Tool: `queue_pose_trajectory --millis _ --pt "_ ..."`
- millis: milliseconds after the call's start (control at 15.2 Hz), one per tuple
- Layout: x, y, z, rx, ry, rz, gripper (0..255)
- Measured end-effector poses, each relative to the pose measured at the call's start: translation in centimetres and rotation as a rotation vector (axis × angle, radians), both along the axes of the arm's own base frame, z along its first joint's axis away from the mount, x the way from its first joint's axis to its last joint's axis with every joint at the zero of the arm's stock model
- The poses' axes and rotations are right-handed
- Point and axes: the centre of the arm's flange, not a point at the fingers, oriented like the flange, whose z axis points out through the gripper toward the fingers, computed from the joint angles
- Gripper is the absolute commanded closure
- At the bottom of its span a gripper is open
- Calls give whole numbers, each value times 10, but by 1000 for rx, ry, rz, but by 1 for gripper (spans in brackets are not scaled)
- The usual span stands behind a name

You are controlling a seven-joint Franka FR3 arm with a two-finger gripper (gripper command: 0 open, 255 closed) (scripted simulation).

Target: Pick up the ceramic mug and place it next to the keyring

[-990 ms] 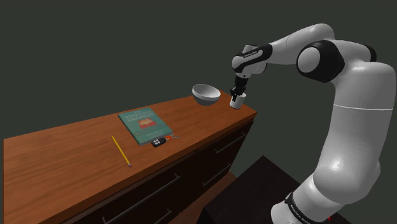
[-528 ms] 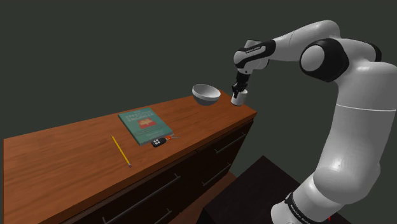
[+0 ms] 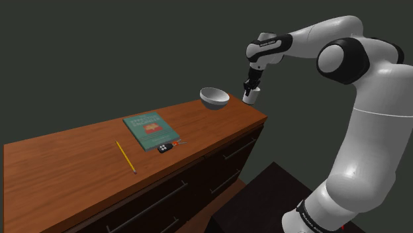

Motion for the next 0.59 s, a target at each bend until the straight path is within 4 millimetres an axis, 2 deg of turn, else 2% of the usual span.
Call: queue_pose_trajectory --millis 594 --pt "1 0 46 0 0 0 255"
